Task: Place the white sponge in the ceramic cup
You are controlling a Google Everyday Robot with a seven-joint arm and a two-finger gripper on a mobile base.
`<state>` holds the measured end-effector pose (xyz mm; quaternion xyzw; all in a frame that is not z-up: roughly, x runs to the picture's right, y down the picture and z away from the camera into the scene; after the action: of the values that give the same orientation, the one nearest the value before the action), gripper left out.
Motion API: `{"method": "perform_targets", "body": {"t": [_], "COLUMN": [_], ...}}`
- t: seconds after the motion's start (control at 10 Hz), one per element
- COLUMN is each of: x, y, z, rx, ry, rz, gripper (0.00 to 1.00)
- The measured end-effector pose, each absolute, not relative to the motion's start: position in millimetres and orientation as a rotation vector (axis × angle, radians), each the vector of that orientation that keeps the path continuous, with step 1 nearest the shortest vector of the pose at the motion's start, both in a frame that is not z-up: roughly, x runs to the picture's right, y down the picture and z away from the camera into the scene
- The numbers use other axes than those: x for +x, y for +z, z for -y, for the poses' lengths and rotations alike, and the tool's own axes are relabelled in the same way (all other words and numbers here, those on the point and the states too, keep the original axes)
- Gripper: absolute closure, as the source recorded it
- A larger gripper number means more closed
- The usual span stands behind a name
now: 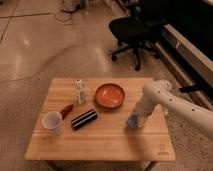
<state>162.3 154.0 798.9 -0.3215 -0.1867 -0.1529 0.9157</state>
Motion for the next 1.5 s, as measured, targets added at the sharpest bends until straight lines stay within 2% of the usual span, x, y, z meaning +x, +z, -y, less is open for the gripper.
{"method": "perform_targets", "body": {"t": [0.6, 0.8, 1.1, 1.5], "x": [67, 38, 3, 5], "y": [685, 662, 641, 641], "z": [-108, -100, -102, -102], "rx": [-0.610, -0.591, -0.570, -0.569], "ry": [-0.512, -0.544, -0.588, -0.585], "rz": [0.645, 0.712, 0.784, 0.782], "gripper": [1.00, 1.00, 1.00, 1.00]}}
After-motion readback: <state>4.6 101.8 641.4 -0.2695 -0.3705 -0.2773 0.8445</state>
